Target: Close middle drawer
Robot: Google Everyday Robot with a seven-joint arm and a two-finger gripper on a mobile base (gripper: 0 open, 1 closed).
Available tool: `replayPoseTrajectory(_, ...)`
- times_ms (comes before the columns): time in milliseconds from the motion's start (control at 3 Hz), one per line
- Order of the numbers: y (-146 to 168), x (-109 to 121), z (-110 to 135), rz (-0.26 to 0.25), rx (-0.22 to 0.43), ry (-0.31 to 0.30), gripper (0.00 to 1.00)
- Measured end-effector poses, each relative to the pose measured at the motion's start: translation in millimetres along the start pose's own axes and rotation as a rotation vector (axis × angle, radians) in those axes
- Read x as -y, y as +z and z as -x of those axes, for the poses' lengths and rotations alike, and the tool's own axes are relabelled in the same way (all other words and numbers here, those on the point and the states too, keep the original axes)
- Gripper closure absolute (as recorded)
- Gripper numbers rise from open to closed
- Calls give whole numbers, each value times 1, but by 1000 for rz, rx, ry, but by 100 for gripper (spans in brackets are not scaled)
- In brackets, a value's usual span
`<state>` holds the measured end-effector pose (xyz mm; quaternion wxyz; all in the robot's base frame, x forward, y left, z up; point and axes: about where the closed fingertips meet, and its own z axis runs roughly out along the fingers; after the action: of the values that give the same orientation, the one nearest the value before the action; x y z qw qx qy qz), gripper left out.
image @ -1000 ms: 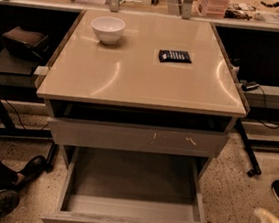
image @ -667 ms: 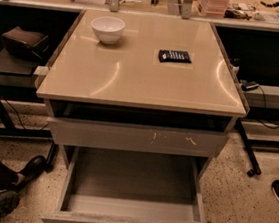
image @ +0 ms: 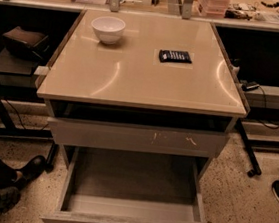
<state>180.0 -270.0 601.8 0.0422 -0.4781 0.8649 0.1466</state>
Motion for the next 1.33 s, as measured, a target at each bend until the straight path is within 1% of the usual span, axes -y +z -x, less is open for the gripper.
replayPoseTrajectory(333, 25, 10, -13, -30, -22, 23, 0)
replayPoseTrajectory(667, 97, 26, -35, -12, -101, 26, 0)
replayPoseTrajectory(1000, 150, 67, -30, -31, -155, -4, 0)
replayPoseTrajectory(1333, 168, 93, 2, -53, -185, -89, 0)
